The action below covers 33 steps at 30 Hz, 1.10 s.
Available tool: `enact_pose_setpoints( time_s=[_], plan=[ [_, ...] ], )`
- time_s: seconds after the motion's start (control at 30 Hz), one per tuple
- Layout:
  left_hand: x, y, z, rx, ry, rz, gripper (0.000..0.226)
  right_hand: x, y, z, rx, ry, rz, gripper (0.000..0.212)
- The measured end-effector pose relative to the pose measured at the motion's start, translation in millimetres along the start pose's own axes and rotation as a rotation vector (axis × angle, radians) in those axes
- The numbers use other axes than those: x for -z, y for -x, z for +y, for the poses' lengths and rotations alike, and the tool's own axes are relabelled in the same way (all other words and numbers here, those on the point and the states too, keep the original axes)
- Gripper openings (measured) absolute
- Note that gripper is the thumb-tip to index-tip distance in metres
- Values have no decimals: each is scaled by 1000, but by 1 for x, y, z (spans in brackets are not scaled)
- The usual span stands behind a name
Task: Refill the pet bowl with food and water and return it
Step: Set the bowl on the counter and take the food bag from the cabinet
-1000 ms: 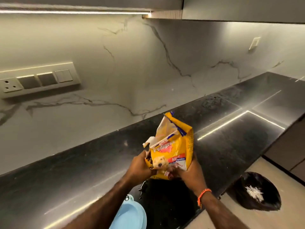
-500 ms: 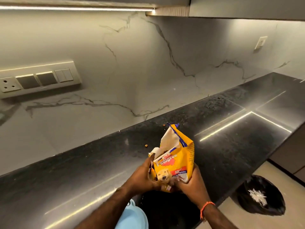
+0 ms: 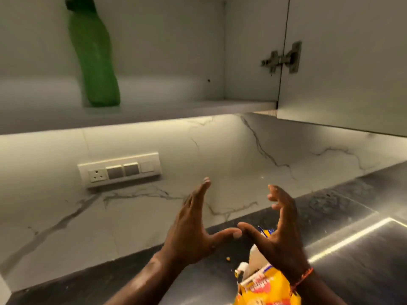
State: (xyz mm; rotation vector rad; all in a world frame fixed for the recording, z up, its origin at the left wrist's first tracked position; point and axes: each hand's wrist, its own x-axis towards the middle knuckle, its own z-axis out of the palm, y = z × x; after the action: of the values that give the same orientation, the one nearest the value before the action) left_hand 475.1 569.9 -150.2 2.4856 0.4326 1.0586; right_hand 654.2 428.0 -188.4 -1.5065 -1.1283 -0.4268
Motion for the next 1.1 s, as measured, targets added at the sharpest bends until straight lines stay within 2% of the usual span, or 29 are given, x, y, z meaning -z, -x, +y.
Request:
enact_pose_setpoints(
  time_s=[0.13, 0.3, 0.47, 0.6, 0.73, 0.9, 1.0, 1.1],
  plan=[
    [82, -33, 28, -166, -132, 163, 123, -10, -75, -64, 280, -36, 29, 101],
    [175, -68, 58, -234, -279, 247, 124, -29, -154, -144, 461, -90, 29, 98],
    [252, -99, 57, -108, -432, 249, 128, -63, -212, -206, 479, -148, -7, 100],
    [302, -115, 40, 21, -510, 266, 136, -102, -252, -233, 519, -86, -36, 102],
    [340, -127, 10, 132, -552, 295, 144, -141, -285, -253, 474, -68, -121, 108],
    [360, -140, -27, 305, -536, 269, 152, -201, -327, -272, 366, 12, -338, 117],
    [358, -148, -52, 409, -484, 217, 155, -241, -350, -279, 218, -52, -498, 130],
    [351, -151, -78, 514, -462, 75, 155, -276, -368, -283, 23, -158, -604, 147]
  ],
)
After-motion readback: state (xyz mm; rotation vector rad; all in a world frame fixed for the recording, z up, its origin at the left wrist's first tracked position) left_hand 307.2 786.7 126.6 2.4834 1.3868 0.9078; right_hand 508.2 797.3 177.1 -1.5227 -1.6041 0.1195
